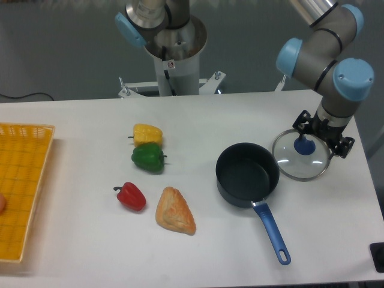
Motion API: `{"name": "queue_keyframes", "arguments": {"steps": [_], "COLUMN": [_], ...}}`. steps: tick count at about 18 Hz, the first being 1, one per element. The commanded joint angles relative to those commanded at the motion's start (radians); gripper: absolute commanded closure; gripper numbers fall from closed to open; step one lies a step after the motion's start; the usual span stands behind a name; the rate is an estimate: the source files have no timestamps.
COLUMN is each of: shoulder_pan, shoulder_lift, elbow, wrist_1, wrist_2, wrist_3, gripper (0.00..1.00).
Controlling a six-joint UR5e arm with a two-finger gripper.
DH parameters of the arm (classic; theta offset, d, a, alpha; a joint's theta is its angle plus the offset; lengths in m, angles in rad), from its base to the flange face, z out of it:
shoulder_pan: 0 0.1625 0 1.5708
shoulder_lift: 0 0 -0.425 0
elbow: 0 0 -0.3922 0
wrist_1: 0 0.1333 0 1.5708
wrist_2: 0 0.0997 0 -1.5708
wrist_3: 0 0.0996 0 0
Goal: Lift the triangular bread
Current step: 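Move the gripper from the glass lid toward the triangular bread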
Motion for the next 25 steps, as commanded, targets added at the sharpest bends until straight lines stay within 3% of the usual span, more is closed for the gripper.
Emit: {"name": "queue_keyframes", "arguments": {"steps": [6, 11, 18, 25], "shoulder_pan": [-0.034, -0.052, -0.123, -0.205], "shoulder_lift": [0.015, 0.077, 0.098, 0.107], "elbow": [0.006, -0.02, -0.055, -0.035], "wrist_1": [0.0, 0.011, 0.014, 0.011], "wrist_2": [0.002, 0.002, -0.014, -0.026], "wrist_3": [-0.014, -0.069, -0.329, -0.655], "gripper": [0.0, 0.0, 0.0, 0.0]}}
